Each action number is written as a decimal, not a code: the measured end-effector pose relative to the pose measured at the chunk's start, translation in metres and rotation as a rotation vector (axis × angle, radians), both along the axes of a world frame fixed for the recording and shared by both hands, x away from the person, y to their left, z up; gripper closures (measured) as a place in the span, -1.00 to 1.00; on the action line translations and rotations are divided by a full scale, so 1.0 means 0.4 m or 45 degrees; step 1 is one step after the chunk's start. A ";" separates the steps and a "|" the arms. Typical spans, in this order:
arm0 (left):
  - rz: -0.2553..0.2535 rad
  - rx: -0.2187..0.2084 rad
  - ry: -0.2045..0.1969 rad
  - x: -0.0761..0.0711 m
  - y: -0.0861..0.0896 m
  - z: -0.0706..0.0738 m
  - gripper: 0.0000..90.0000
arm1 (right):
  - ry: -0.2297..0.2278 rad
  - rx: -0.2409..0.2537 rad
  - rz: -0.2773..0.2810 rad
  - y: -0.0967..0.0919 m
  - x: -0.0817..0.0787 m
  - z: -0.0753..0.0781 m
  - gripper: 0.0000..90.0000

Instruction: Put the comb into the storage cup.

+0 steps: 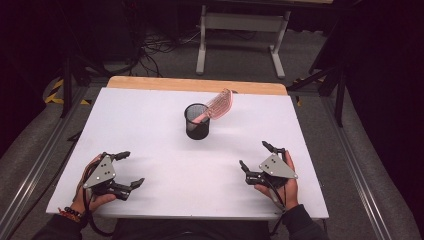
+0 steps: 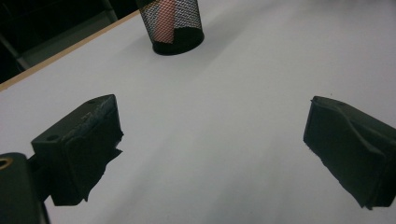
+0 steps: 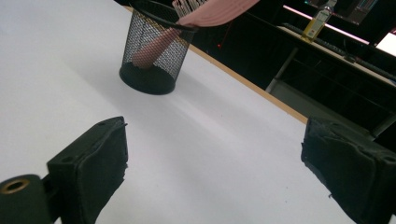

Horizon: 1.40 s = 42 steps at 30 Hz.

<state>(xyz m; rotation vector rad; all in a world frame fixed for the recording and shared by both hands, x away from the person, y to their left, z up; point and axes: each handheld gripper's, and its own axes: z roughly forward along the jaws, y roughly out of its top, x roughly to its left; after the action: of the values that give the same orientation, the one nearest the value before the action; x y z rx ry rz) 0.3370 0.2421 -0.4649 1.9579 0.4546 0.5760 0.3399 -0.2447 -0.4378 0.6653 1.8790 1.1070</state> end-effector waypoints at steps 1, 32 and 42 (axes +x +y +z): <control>0.002 -0.002 -0.003 0.000 0.000 0.000 -0.89 | 0.007 0.004 0.000 -0.008 -0.002 -0.003 -0.82; 0.017 -0.037 -0.005 0.007 0.006 0.007 -0.89 | 0.134 0.086 -0.109 -0.127 -0.043 -0.056 -0.84; 0.017 -0.034 -0.015 0.003 0.004 0.008 -0.89 | 0.105 0.099 -0.097 -0.122 -0.046 -0.043 -0.83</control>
<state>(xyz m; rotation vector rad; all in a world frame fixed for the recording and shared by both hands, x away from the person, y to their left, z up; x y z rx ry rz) 0.3383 0.2436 -0.4618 1.9265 0.4664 0.5867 0.3217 -0.2934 -0.4549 0.8307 1.8714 1.1232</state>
